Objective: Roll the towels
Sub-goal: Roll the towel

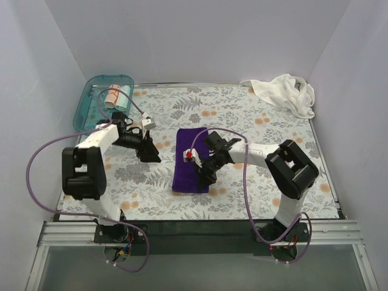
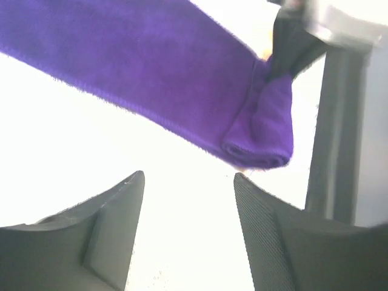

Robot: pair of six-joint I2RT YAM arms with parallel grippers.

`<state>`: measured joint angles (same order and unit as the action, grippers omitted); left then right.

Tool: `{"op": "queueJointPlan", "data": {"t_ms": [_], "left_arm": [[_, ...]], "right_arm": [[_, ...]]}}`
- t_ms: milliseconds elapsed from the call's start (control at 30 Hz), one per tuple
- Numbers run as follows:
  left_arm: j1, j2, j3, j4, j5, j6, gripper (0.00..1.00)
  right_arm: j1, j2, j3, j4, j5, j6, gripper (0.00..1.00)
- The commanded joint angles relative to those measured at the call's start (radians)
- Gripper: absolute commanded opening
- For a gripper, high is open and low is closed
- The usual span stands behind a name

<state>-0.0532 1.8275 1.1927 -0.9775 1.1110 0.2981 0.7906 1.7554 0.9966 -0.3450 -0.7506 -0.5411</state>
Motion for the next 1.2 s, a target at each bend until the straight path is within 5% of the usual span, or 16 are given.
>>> {"op": "queueJointPlan", "data": {"t_ms": [0,167,367,600,833,1033,1167], "left_arm": [[0.004,-0.42,-0.202,0.242,-0.158,-0.002,0.61],[-0.236,-0.832,-0.51,0.412,-0.428,0.147,0.66],[-0.584,-1.014,-0.708,0.621,-0.609,0.15,0.73],[-0.799,-0.953,-0.781,0.796,-0.741,0.185,0.72],[-0.859,-0.791,-0.828,1.018,-0.812,0.205,0.68],[-0.87,-0.665,-0.851,1.034,-0.843,0.199,0.52],[-0.872,-0.61,-0.828,0.947,-0.837,0.147,0.33]], "right_arm": [[-0.063,0.134,0.104,-0.215,-0.165,-0.005,0.01],[-0.077,0.268,0.195,-0.295,-0.214,0.01,0.01],[-0.097,0.374,0.252,-0.365,-0.253,0.01,0.01],[-0.122,0.477,0.303,-0.446,-0.335,-0.011,0.01],[-0.126,0.512,0.318,-0.471,-0.34,-0.02,0.01],[-0.136,0.529,0.33,-0.482,-0.352,-0.019,0.06],[-0.142,0.518,0.343,-0.482,-0.336,-0.005,0.11]]}}
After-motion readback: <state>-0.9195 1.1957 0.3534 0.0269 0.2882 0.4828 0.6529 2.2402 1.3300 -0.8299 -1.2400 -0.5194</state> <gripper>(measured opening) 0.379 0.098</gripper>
